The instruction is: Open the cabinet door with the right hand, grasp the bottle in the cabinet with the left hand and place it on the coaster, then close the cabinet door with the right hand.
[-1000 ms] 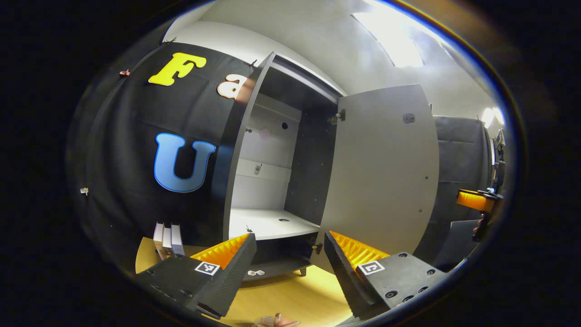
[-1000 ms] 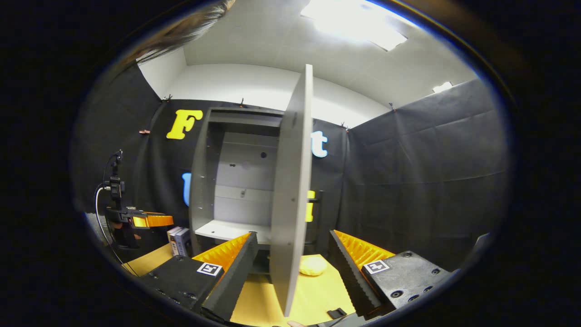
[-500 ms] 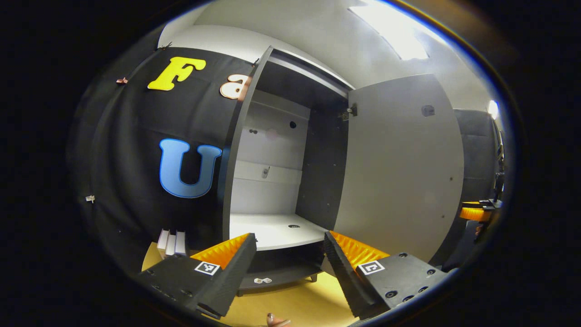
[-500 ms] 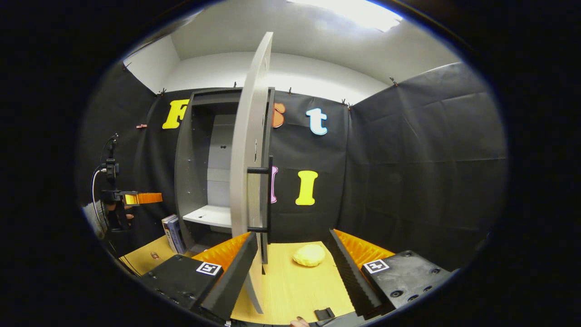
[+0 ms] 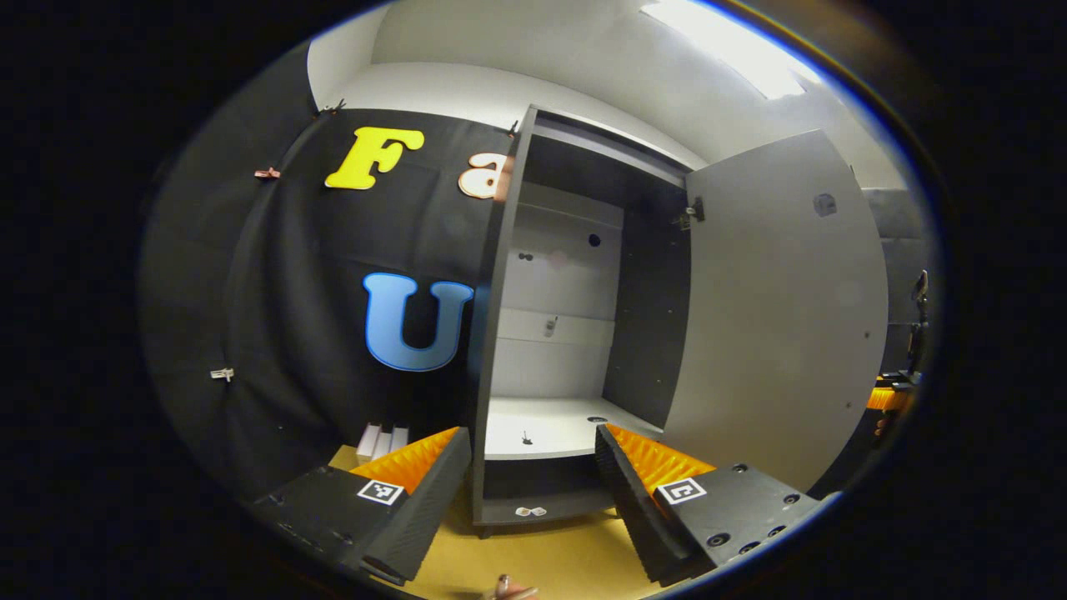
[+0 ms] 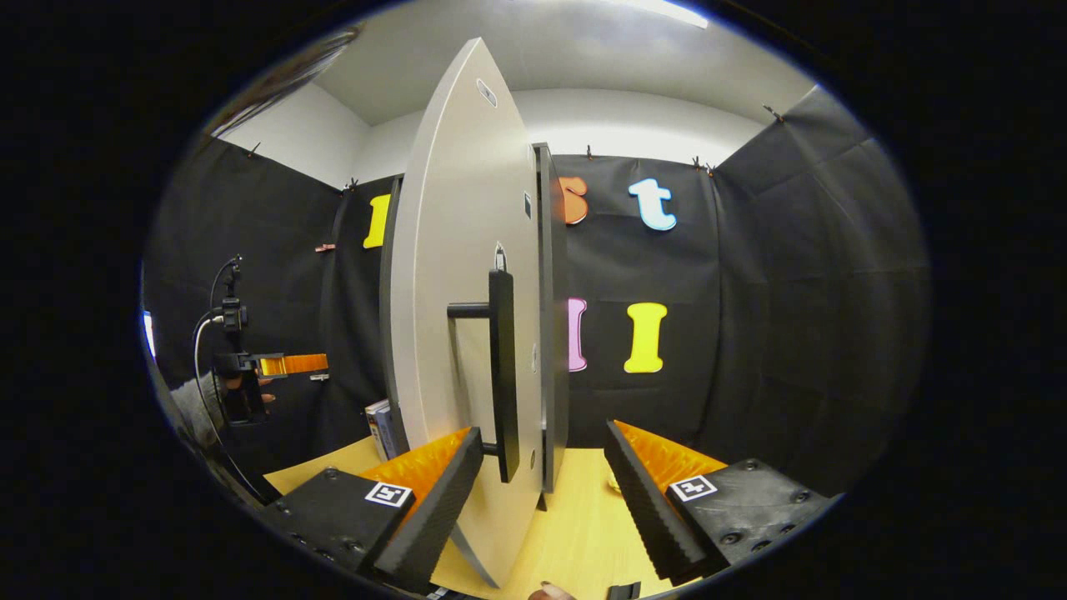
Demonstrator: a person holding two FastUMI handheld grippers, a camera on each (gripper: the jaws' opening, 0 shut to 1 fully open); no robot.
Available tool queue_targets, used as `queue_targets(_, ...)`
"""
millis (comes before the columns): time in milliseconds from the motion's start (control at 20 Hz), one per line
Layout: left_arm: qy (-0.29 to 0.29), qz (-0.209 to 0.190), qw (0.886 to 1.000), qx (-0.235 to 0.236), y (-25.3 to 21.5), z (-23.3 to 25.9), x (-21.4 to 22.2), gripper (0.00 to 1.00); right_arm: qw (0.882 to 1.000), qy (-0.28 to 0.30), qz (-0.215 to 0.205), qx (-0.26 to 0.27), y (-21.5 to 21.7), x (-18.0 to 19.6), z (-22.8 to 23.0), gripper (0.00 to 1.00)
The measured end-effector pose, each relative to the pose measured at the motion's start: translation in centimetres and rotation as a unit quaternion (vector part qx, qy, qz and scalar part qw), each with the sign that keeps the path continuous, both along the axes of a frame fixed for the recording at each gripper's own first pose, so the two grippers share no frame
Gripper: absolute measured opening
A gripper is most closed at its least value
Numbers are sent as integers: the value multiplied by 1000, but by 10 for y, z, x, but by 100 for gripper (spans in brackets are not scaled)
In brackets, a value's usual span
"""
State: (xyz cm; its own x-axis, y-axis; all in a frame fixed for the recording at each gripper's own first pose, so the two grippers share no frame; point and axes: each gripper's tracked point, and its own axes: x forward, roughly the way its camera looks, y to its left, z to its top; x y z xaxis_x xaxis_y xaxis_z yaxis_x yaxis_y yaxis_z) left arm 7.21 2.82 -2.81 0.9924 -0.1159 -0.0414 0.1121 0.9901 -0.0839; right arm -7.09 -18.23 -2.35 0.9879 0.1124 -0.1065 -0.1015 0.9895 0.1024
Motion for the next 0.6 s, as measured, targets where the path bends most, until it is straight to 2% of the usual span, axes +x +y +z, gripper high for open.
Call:
queue_targets(100, 11, 6, 1000, 4, 8, -8, -2, 97, 1000, 4, 5, 3, 5, 0, 2, 97)
queue_targets(150, 15, 4, 1000, 6, 11, -12, -2, 95, 1000, 7, 9, 3, 10, 1, 1, 97)
queue_targets(250, 18, -4, 1000, 5, 17, -15, -1, 95, 1000, 12, 19, 8, 36, 5, -1, 94)
queue_targets(300, 19, -10, 1000, 3, 19, -16, -1, 95, 1000, 13, 24, 10, 48, 7, -1, 97)
queue_targets(600, 25, -51, 998, 7, 39, -16, -6, 95, 999, 18, 34, 9, 119, 27, -3, 97)
